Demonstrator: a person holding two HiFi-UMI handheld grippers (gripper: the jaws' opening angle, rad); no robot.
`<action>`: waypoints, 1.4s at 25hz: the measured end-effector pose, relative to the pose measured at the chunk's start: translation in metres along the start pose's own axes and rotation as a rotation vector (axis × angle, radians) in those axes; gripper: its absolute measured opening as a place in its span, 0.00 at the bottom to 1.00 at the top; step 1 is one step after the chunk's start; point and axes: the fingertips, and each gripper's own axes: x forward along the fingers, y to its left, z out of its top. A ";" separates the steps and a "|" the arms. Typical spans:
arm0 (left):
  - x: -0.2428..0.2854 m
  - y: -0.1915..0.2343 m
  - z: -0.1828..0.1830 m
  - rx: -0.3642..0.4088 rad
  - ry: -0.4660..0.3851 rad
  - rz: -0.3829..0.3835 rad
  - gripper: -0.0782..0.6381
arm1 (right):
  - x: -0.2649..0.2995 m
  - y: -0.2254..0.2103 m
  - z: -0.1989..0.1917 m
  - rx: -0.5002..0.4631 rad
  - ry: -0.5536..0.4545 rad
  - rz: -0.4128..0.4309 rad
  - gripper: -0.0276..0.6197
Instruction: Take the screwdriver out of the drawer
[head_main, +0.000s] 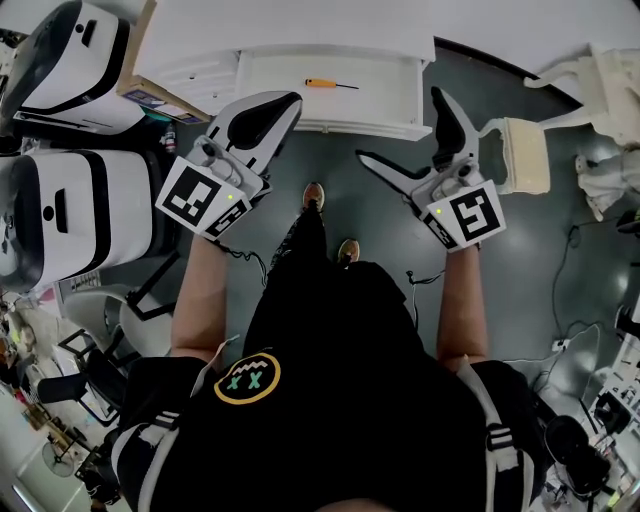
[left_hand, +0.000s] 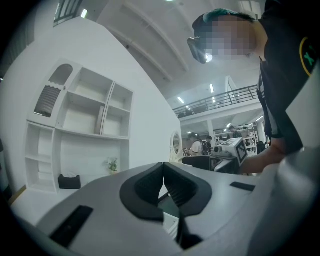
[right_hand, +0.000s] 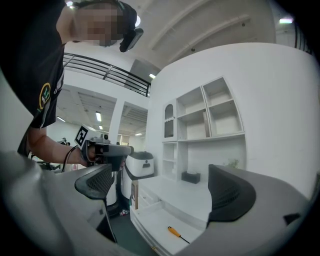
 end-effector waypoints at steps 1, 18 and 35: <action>0.002 0.007 -0.002 -0.002 0.001 0.002 0.14 | 0.005 -0.004 -0.001 0.001 0.001 0.000 0.94; 0.031 0.089 -0.035 -0.043 0.029 0.012 0.14 | 0.080 -0.064 -0.011 -0.025 -0.002 -0.007 0.94; 0.056 0.126 -0.066 -0.019 0.062 -0.025 0.14 | 0.164 -0.087 -0.123 -0.079 0.267 0.135 0.94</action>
